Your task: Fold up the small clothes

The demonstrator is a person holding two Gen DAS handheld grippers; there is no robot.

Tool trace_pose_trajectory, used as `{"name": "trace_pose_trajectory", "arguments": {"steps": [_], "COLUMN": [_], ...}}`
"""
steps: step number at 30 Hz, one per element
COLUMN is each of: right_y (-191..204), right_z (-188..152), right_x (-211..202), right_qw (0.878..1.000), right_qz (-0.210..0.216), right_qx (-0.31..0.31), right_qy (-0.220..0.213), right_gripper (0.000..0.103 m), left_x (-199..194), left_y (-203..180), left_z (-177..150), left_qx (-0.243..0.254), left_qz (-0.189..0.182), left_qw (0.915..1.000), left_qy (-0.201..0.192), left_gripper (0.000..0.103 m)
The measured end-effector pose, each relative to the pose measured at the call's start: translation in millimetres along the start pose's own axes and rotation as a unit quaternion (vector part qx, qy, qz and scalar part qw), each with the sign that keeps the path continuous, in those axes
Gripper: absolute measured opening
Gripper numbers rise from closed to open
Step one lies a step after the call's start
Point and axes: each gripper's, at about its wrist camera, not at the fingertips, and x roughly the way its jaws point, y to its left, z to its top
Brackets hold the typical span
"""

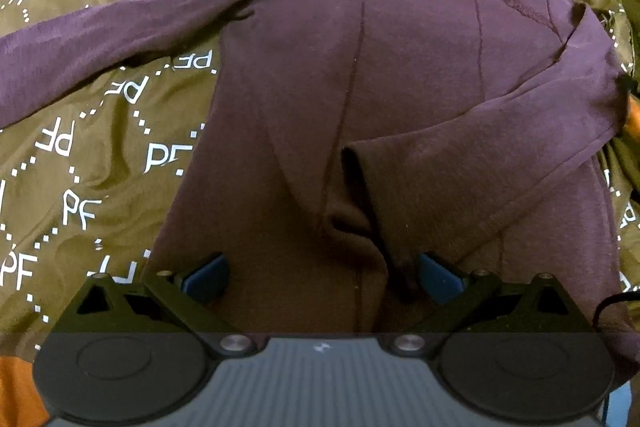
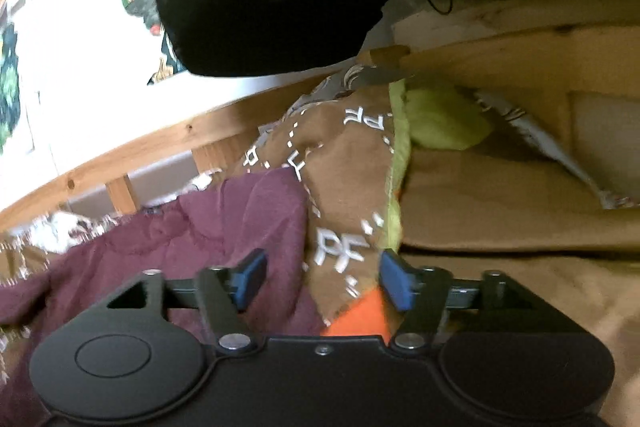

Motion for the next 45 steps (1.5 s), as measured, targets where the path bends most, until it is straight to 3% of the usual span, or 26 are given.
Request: {"name": "trace_pose_trajectory", "arguments": {"steps": [3, 8, 9, 11, 17, 20, 23, 29, 32, 33, 34, 36, 39, 42, 45], "right_y": [11, 16, 17, 19, 38, 51, 62, 66, 64, 63, 63, 63, 63, 62, 61], "right_z": [-14, -15, -15, -15, -15, -18, -22, -27, -29, -29, -29, -29, -29, -28, -28], "right_x": [0, -6, -9, -15, -22, -24, -22, -16, -15, -14, -14, -14, -16, -16, -15], "right_qw": [0.996, 0.994, 0.994, 0.996, 0.997, 0.997, 0.996, 0.996, 0.997, 0.997, 0.997, 0.997, 0.997, 0.997, 0.998], "right_qz": [-0.055, -0.081, -0.08, -0.066, -0.025, -0.006, 0.004, 0.008, 0.006, 0.005, 0.005, 0.006, 0.008, 0.008, 0.008], "right_qx": [-0.065, -0.073, -0.071, -0.059, -0.063, -0.08, -0.093, -0.091, -0.081, -0.079, -0.078, -0.078, -0.077, -0.073, -0.069], "right_qy": [0.024, 0.015, 0.009, -0.002, -0.022, -0.022, -0.013, 0.0, 0.006, 0.008, 0.009, 0.009, 0.007, 0.007, 0.009], "right_gripper": [0.083, 0.097, 0.102, 0.102, 0.102, 0.102, 0.102, 0.102, 0.102, 0.102, 0.102, 0.102, 0.102, 0.102, 0.102], "left_x": [-5, -25, -31, -43, -68, -73, -79, -89, -91, -92, -91, -91, -105, -125, -147], "left_y": [3, 21, 29, 48, 127, 176, 225, 285, 294, 296, 296, 297, 285, 264, 240], "left_z": [5, 15, 19, 27, 36, 33, 27, 13, 14, 15, 18, 24, 21, 25, 38], "left_qx": [-0.005, -0.02, -0.027, -0.046, -0.123, -0.174, -0.245, -0.362, -0.399, -0.407, -0.41, -0.404, -0.382, -0.33, -0.255], "left_qz": [-0.01, -0.019, -0.017, -0.005, 0.079, 0.129, 0.161, 0.132, 0.153, 0.165, 0.178, 0.201, 0.209, 0.202, 0.162], "left_qw": [0.9999, 0.9992, 0.9987, 0.9964, 0.9809, 0.9655, 0.9434, 0.8985, 0.8746, 0.8682, 0.8647, 0.8648, 0.8631, 0.8627, 0.8692], "left_qy": [0.001, -0.028, -0.041, -0.07, -0.129, -0.144, -0.155, -0.211, -0.229, -0.231, -0.228, -0.22, -0.256, -0.326, -0.391], "left_gripper": [0.102, 0.102, 0.102, 0.102, 0.102, 0.102, 0.102, 0.102, 0.081, 0.063, 0.036, 0.005, 0.004, 0.004, 0.004]}}
